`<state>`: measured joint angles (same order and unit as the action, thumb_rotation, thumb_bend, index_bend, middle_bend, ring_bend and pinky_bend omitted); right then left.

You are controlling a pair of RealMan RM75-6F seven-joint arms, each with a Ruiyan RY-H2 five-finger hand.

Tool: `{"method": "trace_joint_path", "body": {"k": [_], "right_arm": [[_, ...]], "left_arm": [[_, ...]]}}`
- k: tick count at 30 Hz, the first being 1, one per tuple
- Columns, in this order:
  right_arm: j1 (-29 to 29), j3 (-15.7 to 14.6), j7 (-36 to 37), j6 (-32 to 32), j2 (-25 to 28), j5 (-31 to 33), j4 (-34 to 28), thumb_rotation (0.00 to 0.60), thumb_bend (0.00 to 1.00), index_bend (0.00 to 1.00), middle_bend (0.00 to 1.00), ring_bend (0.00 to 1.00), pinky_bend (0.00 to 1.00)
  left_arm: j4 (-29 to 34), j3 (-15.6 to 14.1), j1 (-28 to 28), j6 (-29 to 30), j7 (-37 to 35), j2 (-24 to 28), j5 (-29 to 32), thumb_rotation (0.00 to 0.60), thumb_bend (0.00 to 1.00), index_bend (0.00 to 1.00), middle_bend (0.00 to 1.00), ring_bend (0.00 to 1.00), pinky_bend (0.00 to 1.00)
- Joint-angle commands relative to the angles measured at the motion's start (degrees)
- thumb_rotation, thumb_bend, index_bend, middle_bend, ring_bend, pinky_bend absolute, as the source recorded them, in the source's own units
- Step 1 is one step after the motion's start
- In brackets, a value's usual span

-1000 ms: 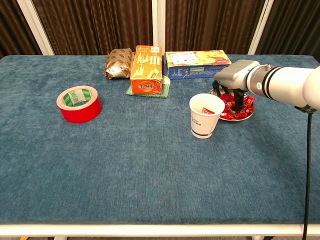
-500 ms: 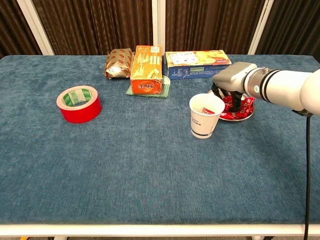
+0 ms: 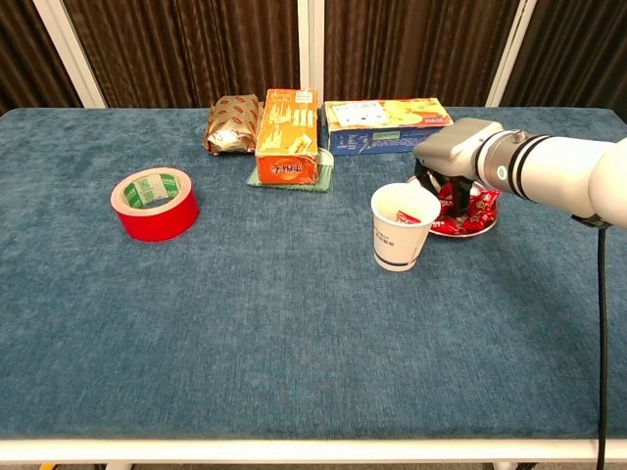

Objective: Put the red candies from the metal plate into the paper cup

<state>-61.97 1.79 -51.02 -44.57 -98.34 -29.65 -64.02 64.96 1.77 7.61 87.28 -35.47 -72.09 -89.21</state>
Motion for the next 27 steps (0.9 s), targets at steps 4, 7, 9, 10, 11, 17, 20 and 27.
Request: {"method": "trace_joint_path", "body": {"k": [4,7,9,10,11,17,20,27], "right_arm": [[0.10,0.37,-0.07,-0.57,0.82,-0.33,-1.05,0.600,0.24,0.55,0.54,0.83,0.95],[-0.02,0.84,-0.28,-1.52,2.00,-0.63,-2.68,0.600,0.24,0.55,0.54,0.83,0.95],[-0.15,1.14,-0.60,-2.40,3.12,-0.84,-4.33,0.600,0.24,0.56,0.54,0.83,0.95],[-0.23,1.29,-0.81,-2.95,3.80,-0.95,-5.36,0.600,0.24,0.56,0.54,0.83,0.95],[-0.31,1.52,-1.11,-3.79,4.81,-1.08,-6.94,0.600,0.24,0.56,0.54,0.83,0.95],[-0.74,2.56,-2.79,-8.11,10.90,-2.06,-16.57,0.600,0.24,0.56,0.54,0.83,0.95],[-0.79,2.67,-3.65,-10.22,13.84,-2.94,-21.64,0.600,0.24,0.57,0.54,0.83,0.95],[-0.58,1.94,-5.09,-13.23,17.04,-4.07,-29.68,0.600,0.25,0.57,0.54,0.83,0.96]], "left_arm": [[0.15,0.06,0.06,0.14,-0.05,0.06,-0.11,0.600,0.12,0.13,0.10,0.03,0.10],[0.34,0.07,0.10,0.11,0.04,0.15,-0.11,0.600,0.12,0.13,0.10,0.03,0.10],[0.47,0.11,0.12,0.11,0.11,0.19,-0.09,0.600,0.12,0.13,0.10,0.03,0.10],[0.53,0.14,0.13,0.14,0.16,0.22,-0.08,0.600,0.12,0.13,0.10,0.03,0.10],[0.65,0.22,0.18,0.20,0.21,0.26,-0.08,0.600,0.12,0.13,0.10,0.03,0.10],[1.38,0.29,0.21,0.54,0.88,0.50,-0.27,0.600,0.12,0.13,0.10,0.03,0.10],[1.82,0.32,0.16,0.63,1.17,0.71,-0.23,0.600,0.12,0.13,0.10,0.03,0.10],[3.37,0.29,-0.13,1.58,2.30,1.26,-0.62,0.600,0.12,0.13,0.10,0.03,0.10]]}}
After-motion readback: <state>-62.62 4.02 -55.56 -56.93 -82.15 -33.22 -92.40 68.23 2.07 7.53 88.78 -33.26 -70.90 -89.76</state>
